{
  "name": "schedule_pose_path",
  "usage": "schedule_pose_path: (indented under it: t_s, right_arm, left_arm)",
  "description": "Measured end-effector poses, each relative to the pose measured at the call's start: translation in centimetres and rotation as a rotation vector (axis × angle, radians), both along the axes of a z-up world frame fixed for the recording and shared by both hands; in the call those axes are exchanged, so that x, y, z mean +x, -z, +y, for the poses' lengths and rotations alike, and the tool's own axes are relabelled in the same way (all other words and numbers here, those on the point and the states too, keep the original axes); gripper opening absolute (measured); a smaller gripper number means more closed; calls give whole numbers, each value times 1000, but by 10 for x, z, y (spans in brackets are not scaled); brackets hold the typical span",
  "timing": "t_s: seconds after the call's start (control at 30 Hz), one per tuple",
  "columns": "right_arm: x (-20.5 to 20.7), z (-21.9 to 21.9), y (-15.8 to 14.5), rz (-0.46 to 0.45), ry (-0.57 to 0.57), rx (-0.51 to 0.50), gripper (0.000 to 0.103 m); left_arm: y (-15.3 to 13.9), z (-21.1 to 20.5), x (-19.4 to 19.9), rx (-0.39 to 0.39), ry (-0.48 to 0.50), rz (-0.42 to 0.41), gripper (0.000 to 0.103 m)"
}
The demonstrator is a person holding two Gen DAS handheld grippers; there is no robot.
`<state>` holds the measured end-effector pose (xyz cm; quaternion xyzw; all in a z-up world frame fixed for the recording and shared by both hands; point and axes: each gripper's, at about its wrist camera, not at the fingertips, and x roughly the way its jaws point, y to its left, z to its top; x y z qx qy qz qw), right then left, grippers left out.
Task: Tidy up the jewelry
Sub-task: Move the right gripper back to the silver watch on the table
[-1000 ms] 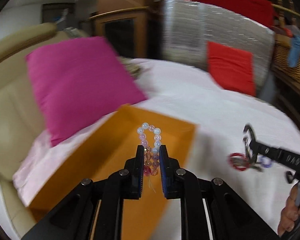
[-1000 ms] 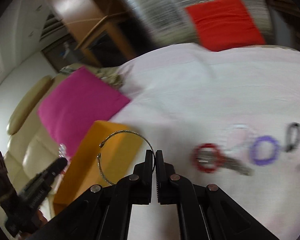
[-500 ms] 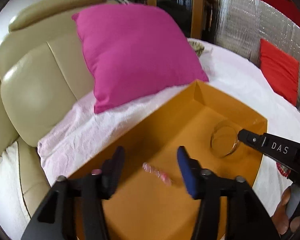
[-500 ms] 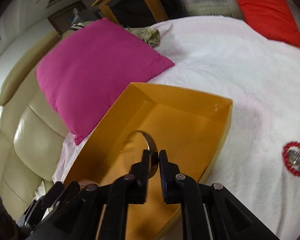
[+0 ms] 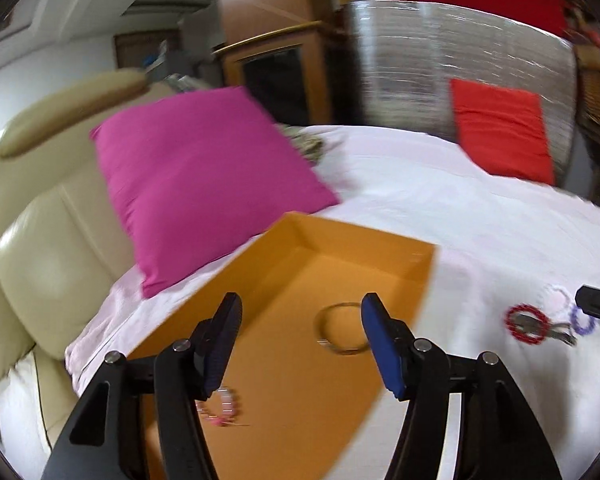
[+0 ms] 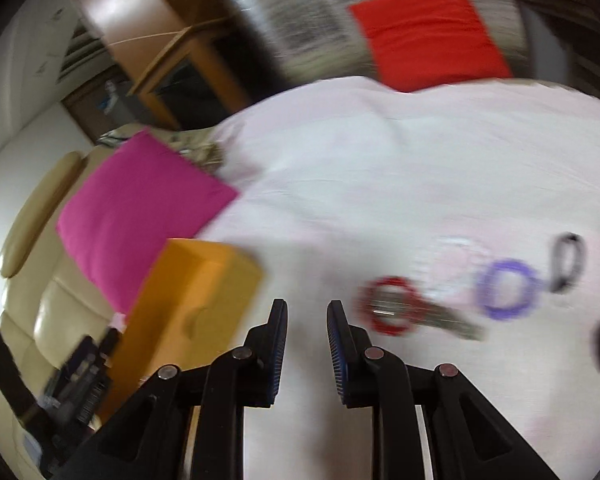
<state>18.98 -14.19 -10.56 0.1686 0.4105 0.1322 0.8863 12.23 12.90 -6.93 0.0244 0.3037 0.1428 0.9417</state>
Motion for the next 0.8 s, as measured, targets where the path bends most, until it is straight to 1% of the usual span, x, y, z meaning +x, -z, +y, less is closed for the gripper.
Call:
schedule_pose_path:
  t_s: [0.07, 0.13, 0.23, 0.3, 0.43, 0.57, 0.6, 0.63, 0.67, 0.7, 0.77, 0.8]
  right_arm:
    - [8, -22, 16, 63, 3, 5, 23]
    - [14, -35, 29, 77, -2, 28, 23]
    - [26, -43, 45, 102, -21, 16, 23]
    - [32, -42, 48, 97, -32, 6, 23]
    - [40, -34, 49, 61, -49, -61, 23]
    - [44, -30, 64, 100, -81, -117, 24]
    - [43, -31, 64, 90, -89, -122, 24]
    - [43, -30, 63, 82, -97, -133, 21]
    - [41, -30, 62, 78, -103, -139, 13]
    - [40, -31, 62, 77, -106, -137, 8]
    - [35, -34, 60, 71, -103, -143, 4]
    - [32, -36, 58, 69, -103, -139, 4]
  left_arm:
    - [1, -21, 5, 12, 39, 4, 63]
    - [2, -36, 9, 24, 67, 11, 64]
    - [7, -49, 18, 46, 87, 28, 64]
    - [11, -51, 23, 51, 86, 46, 64]
    - [18, -52, 31, 49, 76, 77, 64]
    - [22, -52, 33, 51, 78, 88, 64]
    - [22, -52, 33, 53, 78, 90, 64]
    - [23, -52, 33, 55, 78, 94, 64]
    - [24, -52, 33, 55, 77, 97, 64]
    - [24, -52, 34, 54, 77, 101, 64]
    - [25, -51, 33, 51, 76, 104, 64]
    - [25, -52, 34, 50, 77, 104, 64]
